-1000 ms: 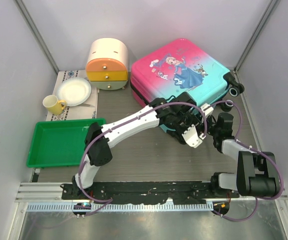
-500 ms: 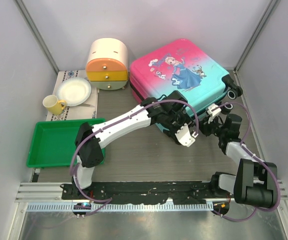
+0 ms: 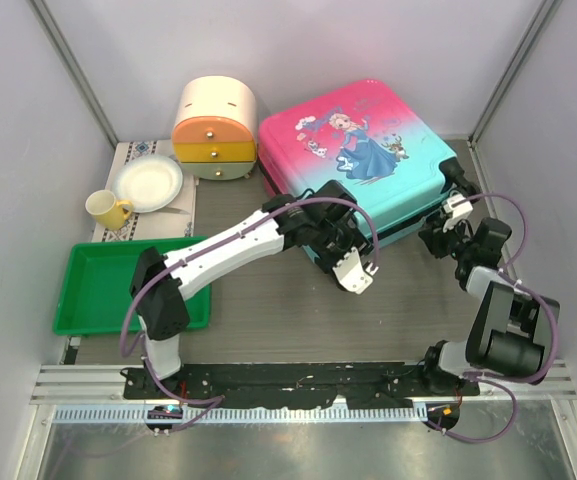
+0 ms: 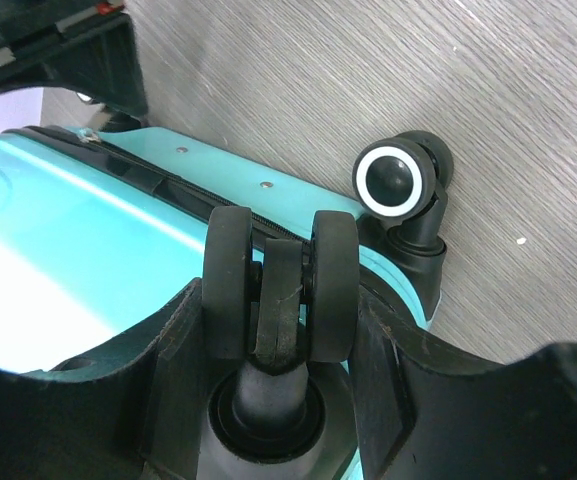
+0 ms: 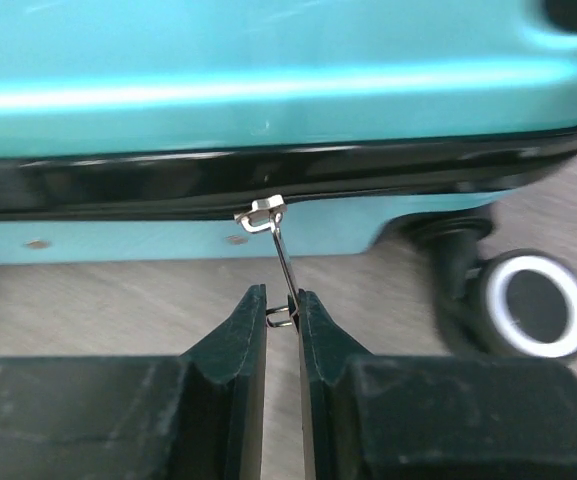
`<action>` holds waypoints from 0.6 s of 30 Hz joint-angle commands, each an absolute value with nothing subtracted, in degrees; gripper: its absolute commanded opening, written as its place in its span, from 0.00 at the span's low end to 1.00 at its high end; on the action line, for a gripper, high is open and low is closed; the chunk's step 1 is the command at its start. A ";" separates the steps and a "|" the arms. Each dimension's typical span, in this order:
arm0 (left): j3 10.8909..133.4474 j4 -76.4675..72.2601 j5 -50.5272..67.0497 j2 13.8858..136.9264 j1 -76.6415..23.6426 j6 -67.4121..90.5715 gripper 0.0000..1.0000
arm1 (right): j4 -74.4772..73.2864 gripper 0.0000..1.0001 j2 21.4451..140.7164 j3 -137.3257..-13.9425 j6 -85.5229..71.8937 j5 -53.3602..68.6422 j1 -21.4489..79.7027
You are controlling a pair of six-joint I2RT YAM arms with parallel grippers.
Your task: Open, take out, and arrange the luggage
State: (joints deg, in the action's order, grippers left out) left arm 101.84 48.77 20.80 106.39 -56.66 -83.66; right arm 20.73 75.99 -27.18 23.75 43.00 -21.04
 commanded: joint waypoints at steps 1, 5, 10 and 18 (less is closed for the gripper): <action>99.06 60.64 18.46 102.31 -53.26 -82.26 0.00 | 34.26 0.01 80.50 -32.17 21.71 37.45 -26.26; 97.91 61.61 18.37 101.69 -51.86 -82.70 0.00 | 43.04 0.01 84.45 -33.48 18.99 36.04 -29.70; 96.68 63.10 18.11 100.81 -49.92 -84.02 0.00 | 47.89 0.01 91.04 -36.38 18.46 40.59 -33.83; 92.20 66.09 17.93 98.70 -45.44 -89.20 0.00 | 48.43 0.01 99.22 -45.61 18.37 49.04 -36.56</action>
